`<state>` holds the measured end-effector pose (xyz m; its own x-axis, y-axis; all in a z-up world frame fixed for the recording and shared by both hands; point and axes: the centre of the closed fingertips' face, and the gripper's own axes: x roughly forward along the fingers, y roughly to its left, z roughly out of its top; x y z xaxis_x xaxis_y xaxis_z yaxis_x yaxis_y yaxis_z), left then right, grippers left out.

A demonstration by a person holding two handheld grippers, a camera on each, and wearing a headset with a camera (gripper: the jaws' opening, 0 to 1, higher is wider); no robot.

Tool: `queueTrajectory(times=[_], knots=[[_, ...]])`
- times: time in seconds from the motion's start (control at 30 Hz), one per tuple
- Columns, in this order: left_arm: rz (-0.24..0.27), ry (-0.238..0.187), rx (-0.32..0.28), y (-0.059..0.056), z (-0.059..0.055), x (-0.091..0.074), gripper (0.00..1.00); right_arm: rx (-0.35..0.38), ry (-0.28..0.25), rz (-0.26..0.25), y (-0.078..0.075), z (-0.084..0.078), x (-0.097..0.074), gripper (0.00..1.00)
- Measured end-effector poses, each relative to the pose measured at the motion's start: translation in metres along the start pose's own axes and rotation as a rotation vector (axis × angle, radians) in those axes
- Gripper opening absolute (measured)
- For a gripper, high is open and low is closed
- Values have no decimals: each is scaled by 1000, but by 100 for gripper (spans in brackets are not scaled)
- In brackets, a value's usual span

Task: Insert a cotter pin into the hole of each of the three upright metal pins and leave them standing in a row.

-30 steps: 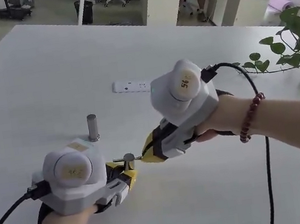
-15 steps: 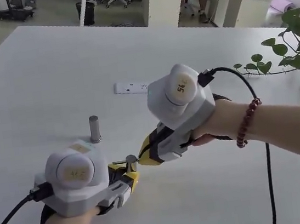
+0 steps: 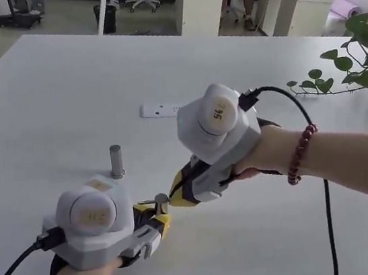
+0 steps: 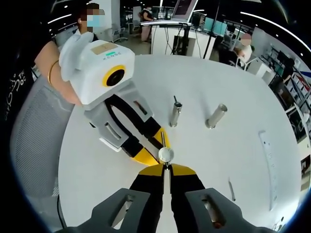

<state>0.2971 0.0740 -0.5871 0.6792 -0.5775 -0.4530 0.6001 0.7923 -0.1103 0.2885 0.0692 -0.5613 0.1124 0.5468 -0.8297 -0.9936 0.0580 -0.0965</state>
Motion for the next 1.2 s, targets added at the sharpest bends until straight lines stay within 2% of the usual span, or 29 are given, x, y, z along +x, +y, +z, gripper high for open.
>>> queueTrajectory(times=[0.5,0.63,0.77,1.03,1.2], knots=[[8,15,11,0,-1,0,12,54,-23,-3,-1,0,-1,0],[23,42,14,3,-7,-2,15,58,-27,-2,-1,1,-2,2],[16,63,13,4,-12,-5,18,61,-39,9,3,3,-2,5],[10,66,19,5,-13,-15,27,73,-57,6,2,8,0,14],[2,54,-28,6,-15,-19,33,71,-60,4,-1,11,6,14]])
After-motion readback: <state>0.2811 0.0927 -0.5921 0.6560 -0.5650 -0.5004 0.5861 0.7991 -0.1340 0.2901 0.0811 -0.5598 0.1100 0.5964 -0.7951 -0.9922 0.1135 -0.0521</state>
